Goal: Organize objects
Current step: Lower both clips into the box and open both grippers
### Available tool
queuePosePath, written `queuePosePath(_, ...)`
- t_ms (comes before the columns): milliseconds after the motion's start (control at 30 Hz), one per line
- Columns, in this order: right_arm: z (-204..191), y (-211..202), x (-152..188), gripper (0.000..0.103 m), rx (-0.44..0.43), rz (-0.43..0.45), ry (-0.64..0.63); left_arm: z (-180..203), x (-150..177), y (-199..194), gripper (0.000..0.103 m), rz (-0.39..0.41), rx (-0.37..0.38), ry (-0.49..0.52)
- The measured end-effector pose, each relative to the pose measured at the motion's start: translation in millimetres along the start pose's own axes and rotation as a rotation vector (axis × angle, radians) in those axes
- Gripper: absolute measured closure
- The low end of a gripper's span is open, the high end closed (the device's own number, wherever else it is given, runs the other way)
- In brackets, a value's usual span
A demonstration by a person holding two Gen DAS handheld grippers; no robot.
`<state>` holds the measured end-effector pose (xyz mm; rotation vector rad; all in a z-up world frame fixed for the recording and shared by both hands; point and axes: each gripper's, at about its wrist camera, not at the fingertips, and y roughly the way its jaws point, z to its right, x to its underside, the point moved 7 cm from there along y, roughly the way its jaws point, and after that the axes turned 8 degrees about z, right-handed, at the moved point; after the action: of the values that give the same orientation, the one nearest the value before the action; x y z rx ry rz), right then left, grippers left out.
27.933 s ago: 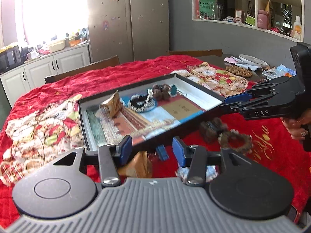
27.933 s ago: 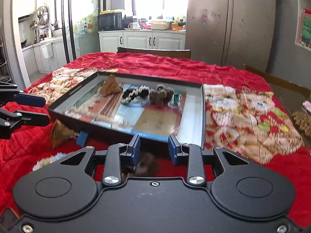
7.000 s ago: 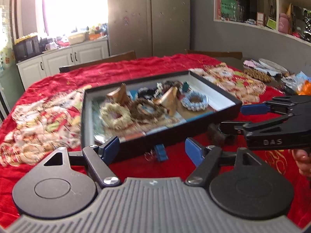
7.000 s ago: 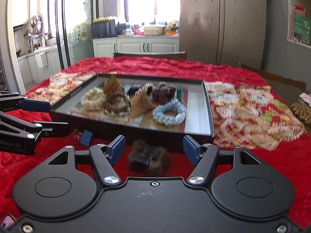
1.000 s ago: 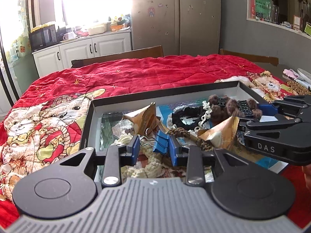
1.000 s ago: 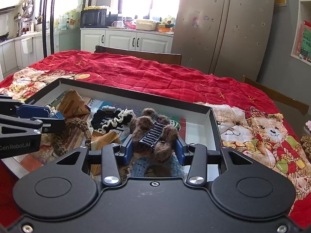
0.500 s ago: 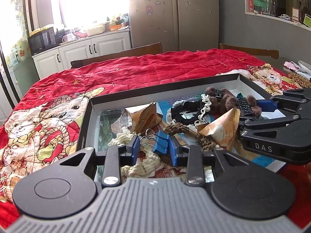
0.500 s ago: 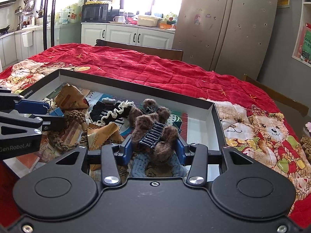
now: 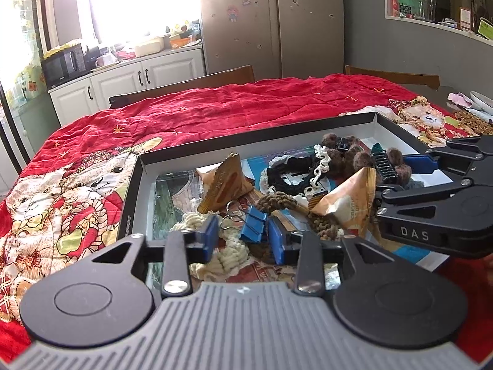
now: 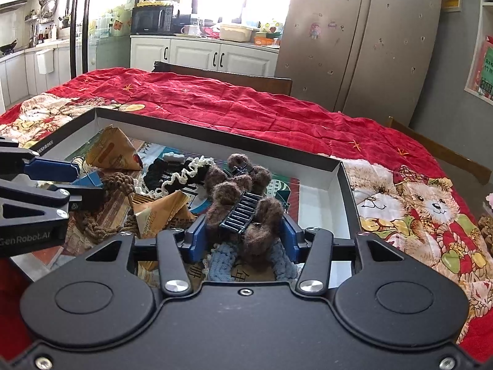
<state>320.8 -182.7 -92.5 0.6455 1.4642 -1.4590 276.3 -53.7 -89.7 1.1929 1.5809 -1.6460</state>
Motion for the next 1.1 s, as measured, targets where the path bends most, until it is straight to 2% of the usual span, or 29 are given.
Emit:
queuePosePath(400, 4.3, -8.4, -6.8, 0.053, -0.021, 0.015, 0.044, 1.8, -8.6, -14.3, 0.037, 0.017, 0.006, 0.003)
queuePosePath(1100, -5.6, -53.3, -36.7, 0.050, -0.060, 0.089, 0.062, 0.4, -26.9, -46.9, 0.020, 0.053, 0.002, -0.030)
